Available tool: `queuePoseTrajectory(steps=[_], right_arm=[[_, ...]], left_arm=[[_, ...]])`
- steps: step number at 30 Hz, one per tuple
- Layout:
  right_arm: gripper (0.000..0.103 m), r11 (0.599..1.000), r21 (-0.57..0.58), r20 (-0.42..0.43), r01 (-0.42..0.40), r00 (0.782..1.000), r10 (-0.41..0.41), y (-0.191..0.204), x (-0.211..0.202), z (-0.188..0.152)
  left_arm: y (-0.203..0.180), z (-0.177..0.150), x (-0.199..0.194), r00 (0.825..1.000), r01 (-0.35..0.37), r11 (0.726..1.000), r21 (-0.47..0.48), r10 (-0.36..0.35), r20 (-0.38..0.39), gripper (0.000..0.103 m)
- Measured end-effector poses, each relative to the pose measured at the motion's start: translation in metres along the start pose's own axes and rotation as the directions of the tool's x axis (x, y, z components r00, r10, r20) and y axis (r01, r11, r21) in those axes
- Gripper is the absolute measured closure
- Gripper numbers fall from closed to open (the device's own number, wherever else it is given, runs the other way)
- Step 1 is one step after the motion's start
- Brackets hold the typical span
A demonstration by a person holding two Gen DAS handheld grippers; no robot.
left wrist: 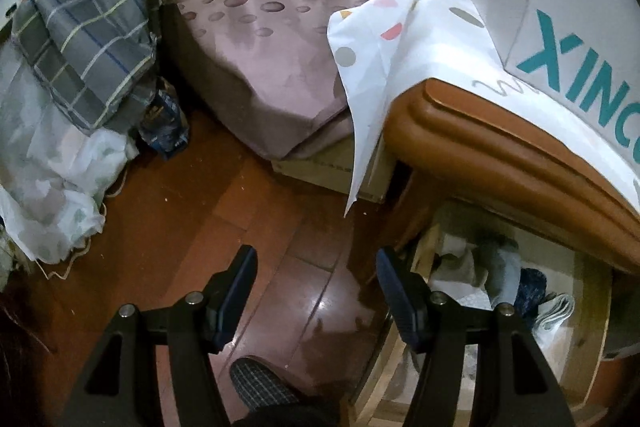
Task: Take underwear out of drawer
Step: 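Carry the white cloth with the right gripper into the shoebox and release it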
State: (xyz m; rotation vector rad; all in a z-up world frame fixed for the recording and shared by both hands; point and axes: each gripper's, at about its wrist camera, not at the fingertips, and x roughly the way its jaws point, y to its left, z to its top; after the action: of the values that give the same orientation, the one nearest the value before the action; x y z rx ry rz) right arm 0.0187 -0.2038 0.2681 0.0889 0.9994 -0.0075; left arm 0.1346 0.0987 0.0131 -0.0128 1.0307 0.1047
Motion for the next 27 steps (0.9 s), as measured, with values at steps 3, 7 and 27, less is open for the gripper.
queuePoseTrajectory(steps=[3,7,27], right_arm=[[0.082,1.0,-0.012,0.07,0.016,0.997,-0.015,0.009,-0.021,0.042],[0.082,0.998,-0.033,0.176,0.051,0.983,-0.045,0.023,-0.041,0.104],[0.078,0.988,-0.015,-0.02,0.152,0.988,-0.152,0.03,0.165,0.173]], left_arm=[[0.004,0.001,0.003,1.0,0.018,0.999,-0.03,-0.019,-0.02,0.04],[0.007,0.002,0.004,0.999,0.031,0.998,-0.056,-0.032,-0.027,0.04],[0.003,0.007,-0.001,0.999,0.041,0.999,-0.014,-0.041,-0.005,0.04]])
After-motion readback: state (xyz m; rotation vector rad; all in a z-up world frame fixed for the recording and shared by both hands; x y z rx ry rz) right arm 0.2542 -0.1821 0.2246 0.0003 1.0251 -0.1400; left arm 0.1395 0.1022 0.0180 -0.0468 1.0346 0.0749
